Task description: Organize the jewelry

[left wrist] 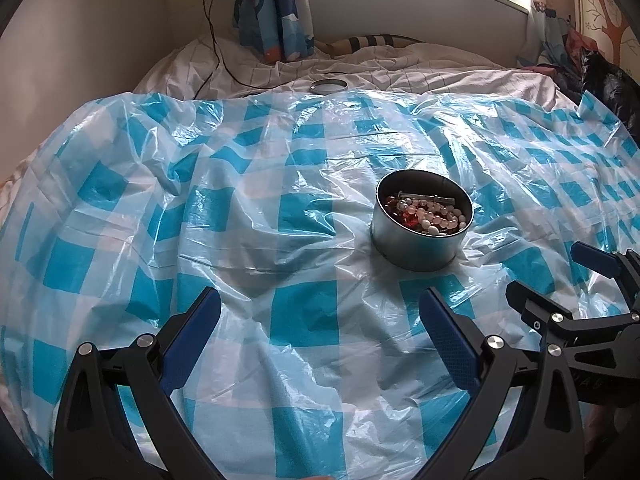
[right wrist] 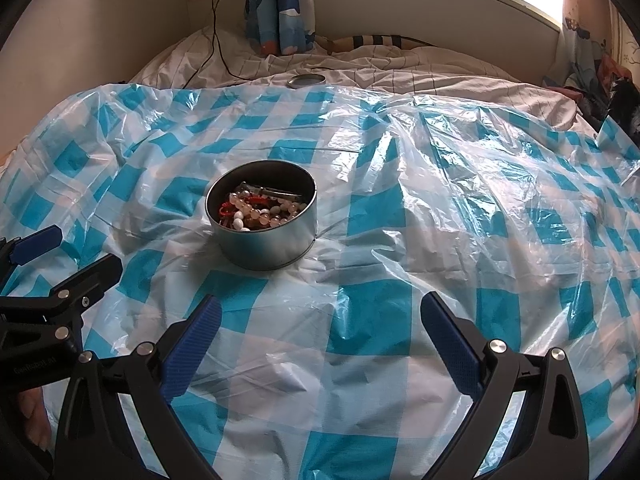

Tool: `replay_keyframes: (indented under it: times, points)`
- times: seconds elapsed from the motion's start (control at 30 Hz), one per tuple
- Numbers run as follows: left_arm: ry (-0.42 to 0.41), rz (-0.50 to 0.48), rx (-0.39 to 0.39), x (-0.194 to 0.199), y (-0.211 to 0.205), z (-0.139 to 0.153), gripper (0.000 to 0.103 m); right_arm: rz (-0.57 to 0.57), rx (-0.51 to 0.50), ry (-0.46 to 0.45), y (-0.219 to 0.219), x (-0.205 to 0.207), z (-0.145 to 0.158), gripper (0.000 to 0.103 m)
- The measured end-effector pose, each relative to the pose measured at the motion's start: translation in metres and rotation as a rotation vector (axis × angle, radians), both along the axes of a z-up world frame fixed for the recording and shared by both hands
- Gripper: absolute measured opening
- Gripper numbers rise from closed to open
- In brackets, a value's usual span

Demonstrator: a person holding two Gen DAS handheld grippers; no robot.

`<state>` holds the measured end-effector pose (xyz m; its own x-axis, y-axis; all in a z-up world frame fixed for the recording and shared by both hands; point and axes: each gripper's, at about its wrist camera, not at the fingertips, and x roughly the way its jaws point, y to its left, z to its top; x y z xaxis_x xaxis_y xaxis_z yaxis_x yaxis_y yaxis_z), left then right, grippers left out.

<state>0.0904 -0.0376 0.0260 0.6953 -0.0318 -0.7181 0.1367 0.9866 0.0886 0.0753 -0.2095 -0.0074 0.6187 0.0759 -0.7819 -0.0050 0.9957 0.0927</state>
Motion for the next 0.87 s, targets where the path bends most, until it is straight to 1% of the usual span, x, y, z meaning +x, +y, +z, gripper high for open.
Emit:
replay_keyframes:
  times: [0.23,0.37,0.43,0.5,0.57,0.63,0.7,0.73,0.8,0.87]
  points:
    - [0.004,0.001,-0.001,0.001,-0.003,-0.001,0.095,-0.001,0.004,0.004,-0.005,0.001,0.001,0.096]
    - [0.026,0.026,-0.040,0.003,-0.001,-0.003,0.095,-0.001,0.005,0.005,-0.006,0.001,0.001,0.096]
    - [0.003,0.061,-0.072,0.001,0.006,-0.003,0.095,-0.001,0.004,0.005,-0.007,0.001,0.000,0.096]
    - [-0.006,0.076,-0.058,0.002,0.009,-0.002,0.095,-0.001,0.005,0.005,-0.007,0.002,0.001,0.096]
    - [-0.006,0.075,-0.062,0.003,0.012,0.000,0.095,-0.001,0.007,0.005,-0.007,0.002,0.001,0.096]
    - [0.024,0.070,-0.084,0.006,0.015,-0.001,0.095,0.001,0.005,0.006,-0.007,0.002,0.001,0.096]
    - [0.078,0.057,-0.117,0.011,0.018,-0.004,0.095,0.003,0.002,0.006,-0.006,0.002,0.001,0.096]
    - [0.091,0.056,-0.126,0.011,0.019,-0.006,0.095,0.005,0.000,0.007,-0.006,0.002,0.001,0.096]
    - [0.092,0.061,-0.127,0.010,0.020,-0.006,0.095,0.008,-0.003,0.009,-0.004,0.003,0.001,0.096]
    - [0.079,0.064,-0.110,0.009,0.020,-0.005,0.095,0.009,-0.002,0.010,-0.004,0.003,0.002,0.096]
